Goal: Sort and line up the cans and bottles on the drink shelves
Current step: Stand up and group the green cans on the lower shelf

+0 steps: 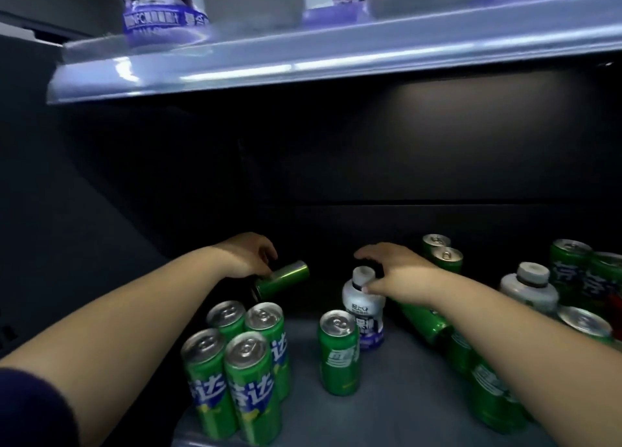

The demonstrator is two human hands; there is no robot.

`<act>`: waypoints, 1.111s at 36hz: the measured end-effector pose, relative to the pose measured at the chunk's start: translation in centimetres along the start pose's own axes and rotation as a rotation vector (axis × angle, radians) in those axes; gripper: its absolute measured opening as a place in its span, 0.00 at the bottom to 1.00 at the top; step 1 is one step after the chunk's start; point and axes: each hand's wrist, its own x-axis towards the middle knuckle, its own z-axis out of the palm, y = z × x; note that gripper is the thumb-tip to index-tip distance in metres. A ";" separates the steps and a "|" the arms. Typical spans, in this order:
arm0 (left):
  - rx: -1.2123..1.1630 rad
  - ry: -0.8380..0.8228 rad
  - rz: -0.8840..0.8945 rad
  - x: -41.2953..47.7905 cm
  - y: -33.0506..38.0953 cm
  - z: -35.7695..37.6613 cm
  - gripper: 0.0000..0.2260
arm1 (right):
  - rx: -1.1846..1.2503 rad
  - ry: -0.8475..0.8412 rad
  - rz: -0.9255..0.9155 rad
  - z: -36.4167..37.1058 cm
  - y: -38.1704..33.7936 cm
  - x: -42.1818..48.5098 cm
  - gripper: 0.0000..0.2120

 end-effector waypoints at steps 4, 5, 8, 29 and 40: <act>0.010 -0.059 0.028 3.1 -1.4 1.2 0.22 | 0.019 -0.066 0.080 0.8 0.6 1.6 0.30; 0.014 -0.078 0.027 3.8 -1.7 1.6 0.23 | 0.026 -0.087 0.086 1.1 0.8 1.8 0.26; 0.012 -0.117 0.004 5.9 -3.0 2.6 0.27 | 0.064 -0.094 0.089 1.8 1.2 2.7 0.17; 0.230 -0.261 -0.043 11.2 -6.6 7.0 0.35 | 0.173 -0.060 0.035 4.1 1.2 6.8 0.16; 0.139 -0.256 0.073 10.1 0.5 2.0 0.09 | 0.087 -0.098 0.070 1.8 1.2 3.6 0.12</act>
